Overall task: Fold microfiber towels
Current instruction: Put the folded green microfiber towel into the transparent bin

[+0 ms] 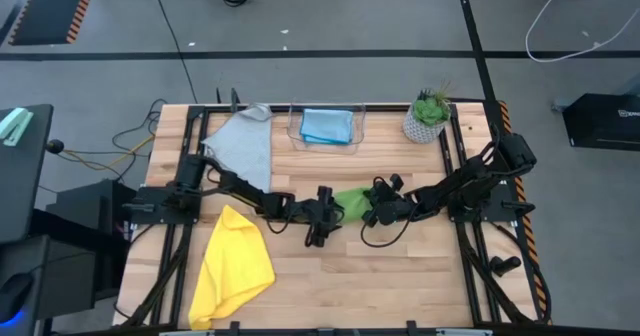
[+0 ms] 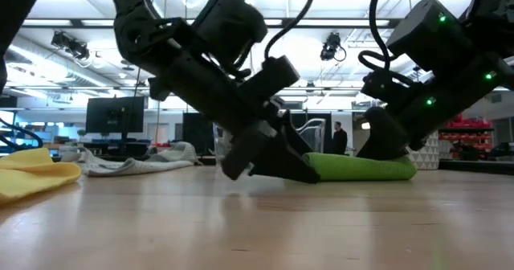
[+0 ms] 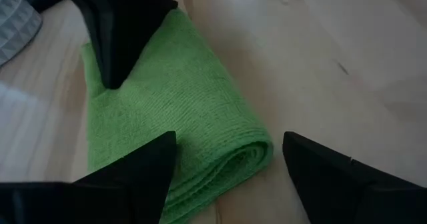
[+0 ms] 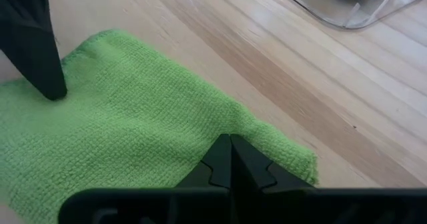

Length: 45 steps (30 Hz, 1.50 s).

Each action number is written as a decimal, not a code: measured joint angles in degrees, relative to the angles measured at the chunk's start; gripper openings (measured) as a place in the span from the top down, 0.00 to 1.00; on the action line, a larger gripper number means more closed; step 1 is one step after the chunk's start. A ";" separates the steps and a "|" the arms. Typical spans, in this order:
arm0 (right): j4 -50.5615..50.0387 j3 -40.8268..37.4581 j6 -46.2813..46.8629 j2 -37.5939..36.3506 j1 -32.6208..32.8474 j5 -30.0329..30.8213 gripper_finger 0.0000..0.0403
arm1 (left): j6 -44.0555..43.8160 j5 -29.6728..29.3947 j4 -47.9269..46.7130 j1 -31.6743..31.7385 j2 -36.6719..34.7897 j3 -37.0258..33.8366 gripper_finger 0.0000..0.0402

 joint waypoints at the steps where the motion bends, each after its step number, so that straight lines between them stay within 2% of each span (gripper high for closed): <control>1: 0.02 0.00 0.00 0.00 0.00 0.00 0.98 | 0.73 -1.17 -0.11 -0.04 0.50 0.73 0.29; 4: 0.20 0.01 0.01 0.00 0.00 -0.02 0.98 | 1.84 -2.94 -1.80 -0.10 1.30 2.55 0.34; 7: 0.22 0.02 0.00 0.00 0.00 -0.02 0.98 | 2.22 -2.79 -4.35 -0.16 1.38 3.50 0.43; 14: 0.32 0.04 -1.89 -0.44 0.00 -0.62 0.98 | 2.71 -3.07 -6.62 -0.23 1.32 3.67 0.79; 17: -1.32 0.04 -5.69 -3.33 -0.02 -3.76 0.96 | 2.63 -3.57 -7.08 -0.10 1.00 3.58 0.94; 22: -12.08 1.80 -10.50 -13.90 -0.02 -12.61 0.84 | 1.58 -3.51 -7.16 -0.01 0.46 3.54 0.92; 25: -20.78 5.10 -10.96 -18.65 0.55 -16.43 0.72 | -0.87 -3.38 -7.14 0.33 -0.21 3.54 0.91; 27: -24.91 7.49 -13.18 -19.71 1.95 -16.88 0.62 | -1.77 -3.36 -7.22 0.66 -0.93 3.54 0.94; 31: -27.04 12.12 -18.80 -17.94 4.43 -17.03 0.46 | -4.59 -3.16 -6.56 1.16 -2.62 3.58 0.95; 35: -28.05 15.12 -22.60 -13.48 5.71 -17.02 0.35 | -7.39 -2.05 -6.96 1.92 -4.38 3.57 0.94; 41: -30.24 17.24 -26.89 -7.59 6.39 -13.53 0.26 | -8.55 -0.56 -6.60 2.17 -4.67 3.61 0.95; 45: -31.55 18.20 -28.21 -6.76 5.94 -9.88 0.24 | -8.57 -0.47 -6.96 2.15 -4.74 3.62 0.95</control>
